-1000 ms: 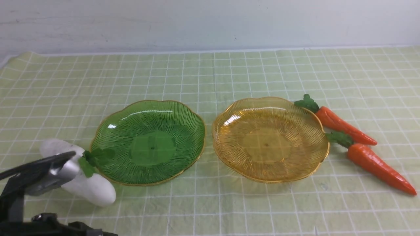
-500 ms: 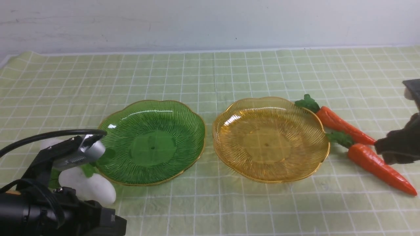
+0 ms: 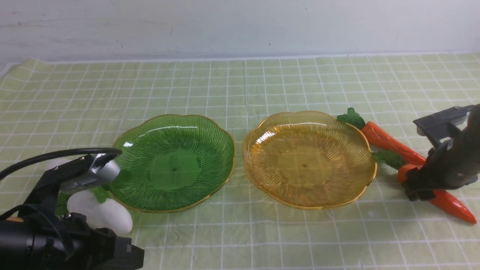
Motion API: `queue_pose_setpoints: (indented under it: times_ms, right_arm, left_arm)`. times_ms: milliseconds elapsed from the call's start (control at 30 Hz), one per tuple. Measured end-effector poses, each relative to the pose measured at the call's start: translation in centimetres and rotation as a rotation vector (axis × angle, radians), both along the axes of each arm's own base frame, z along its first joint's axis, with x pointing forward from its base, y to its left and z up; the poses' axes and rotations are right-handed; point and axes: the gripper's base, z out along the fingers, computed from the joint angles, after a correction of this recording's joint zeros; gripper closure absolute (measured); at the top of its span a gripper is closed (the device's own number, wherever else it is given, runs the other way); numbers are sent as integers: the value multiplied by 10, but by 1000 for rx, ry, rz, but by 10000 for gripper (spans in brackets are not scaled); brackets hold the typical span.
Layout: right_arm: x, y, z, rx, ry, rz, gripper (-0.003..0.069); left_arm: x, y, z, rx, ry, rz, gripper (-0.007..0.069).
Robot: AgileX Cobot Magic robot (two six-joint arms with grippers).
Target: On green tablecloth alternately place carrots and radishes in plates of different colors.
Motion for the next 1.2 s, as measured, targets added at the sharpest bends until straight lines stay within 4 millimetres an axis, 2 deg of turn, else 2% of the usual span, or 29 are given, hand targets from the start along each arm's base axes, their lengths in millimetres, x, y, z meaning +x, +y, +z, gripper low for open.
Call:
queue_pose_setpoints:
  times_ms: [67, 200, 267, 433, 467, 500, 533, 600, 633, 733, 800, 967, 1033, 1100, 1167, 1200]
  right_arm:
    - [0, 0, 1, 2, 5, -2, 242]
    - [-1, -1, 6, -16, 69, 11, 387]
    - [0, -2, 14, -26, 111, 15, 420]
    - [6, -1, 79, -14, 122, -7, 417]
    - [7, 0, 93, 10, 107, -16, 417]
    - [7, 2, 99, 31, 101, -22, 417]
    - [10, 9, 119, 120, 70, -41, 417]
    - [12, 15, 126, 185, 57, -51, 417]
    - [14, 25, 132, 294, 38, -56, 417]
    - [19, 45, 131, 411, 18, -18, 417]
    - [25, 69, 126, 466, -15, 53, 417]
    - [39, 126, 94, 485, -58, 159, 417]
    - [41, 134, 87, 479, -56, 173, 417]
    - [44, 147, 68, 459, -49, 191, 376]
    - [46, 152, 61, 446, -48, 201, 331]
    - [48, 153, 54, 434, -51, 202, 265]
  left_arm:
    - [0, 0, 0, 0, 0, 0, 628]
    - [0, 0, 0, 0, 0, 0, 628]
    - [0, 0, 0, 0, 0, 0, 628]
    - [0, 0, 0, 0, 0, 0, 628]
    - [0, 0, 0, 0, 0, 0, 628]
    - [0, 0, 0, 0, 0, 0, 628]
    - [0, 0, 0, 0, 0, 0, 628]
    - [0, 0, 0, 0, 0, 0, 628]
    - [0, 0, 0, 0, 0, 0, 628]
    - [0, 0, 0, 0, 0, 0, 628]
    - [0, 0, 0, 0, 0, 0, 628]
    - [0, 0, 0, 0, 0, 0, 628]
    - [0, 0, 0, 0, 0, 0, 628]
    - [0, 0, 0, 0, 0, 0, 628]
    - [0, 0, 0, 0, 0, 0, 628]
    - [0, 0, 0, 0, 0, 0, 627]
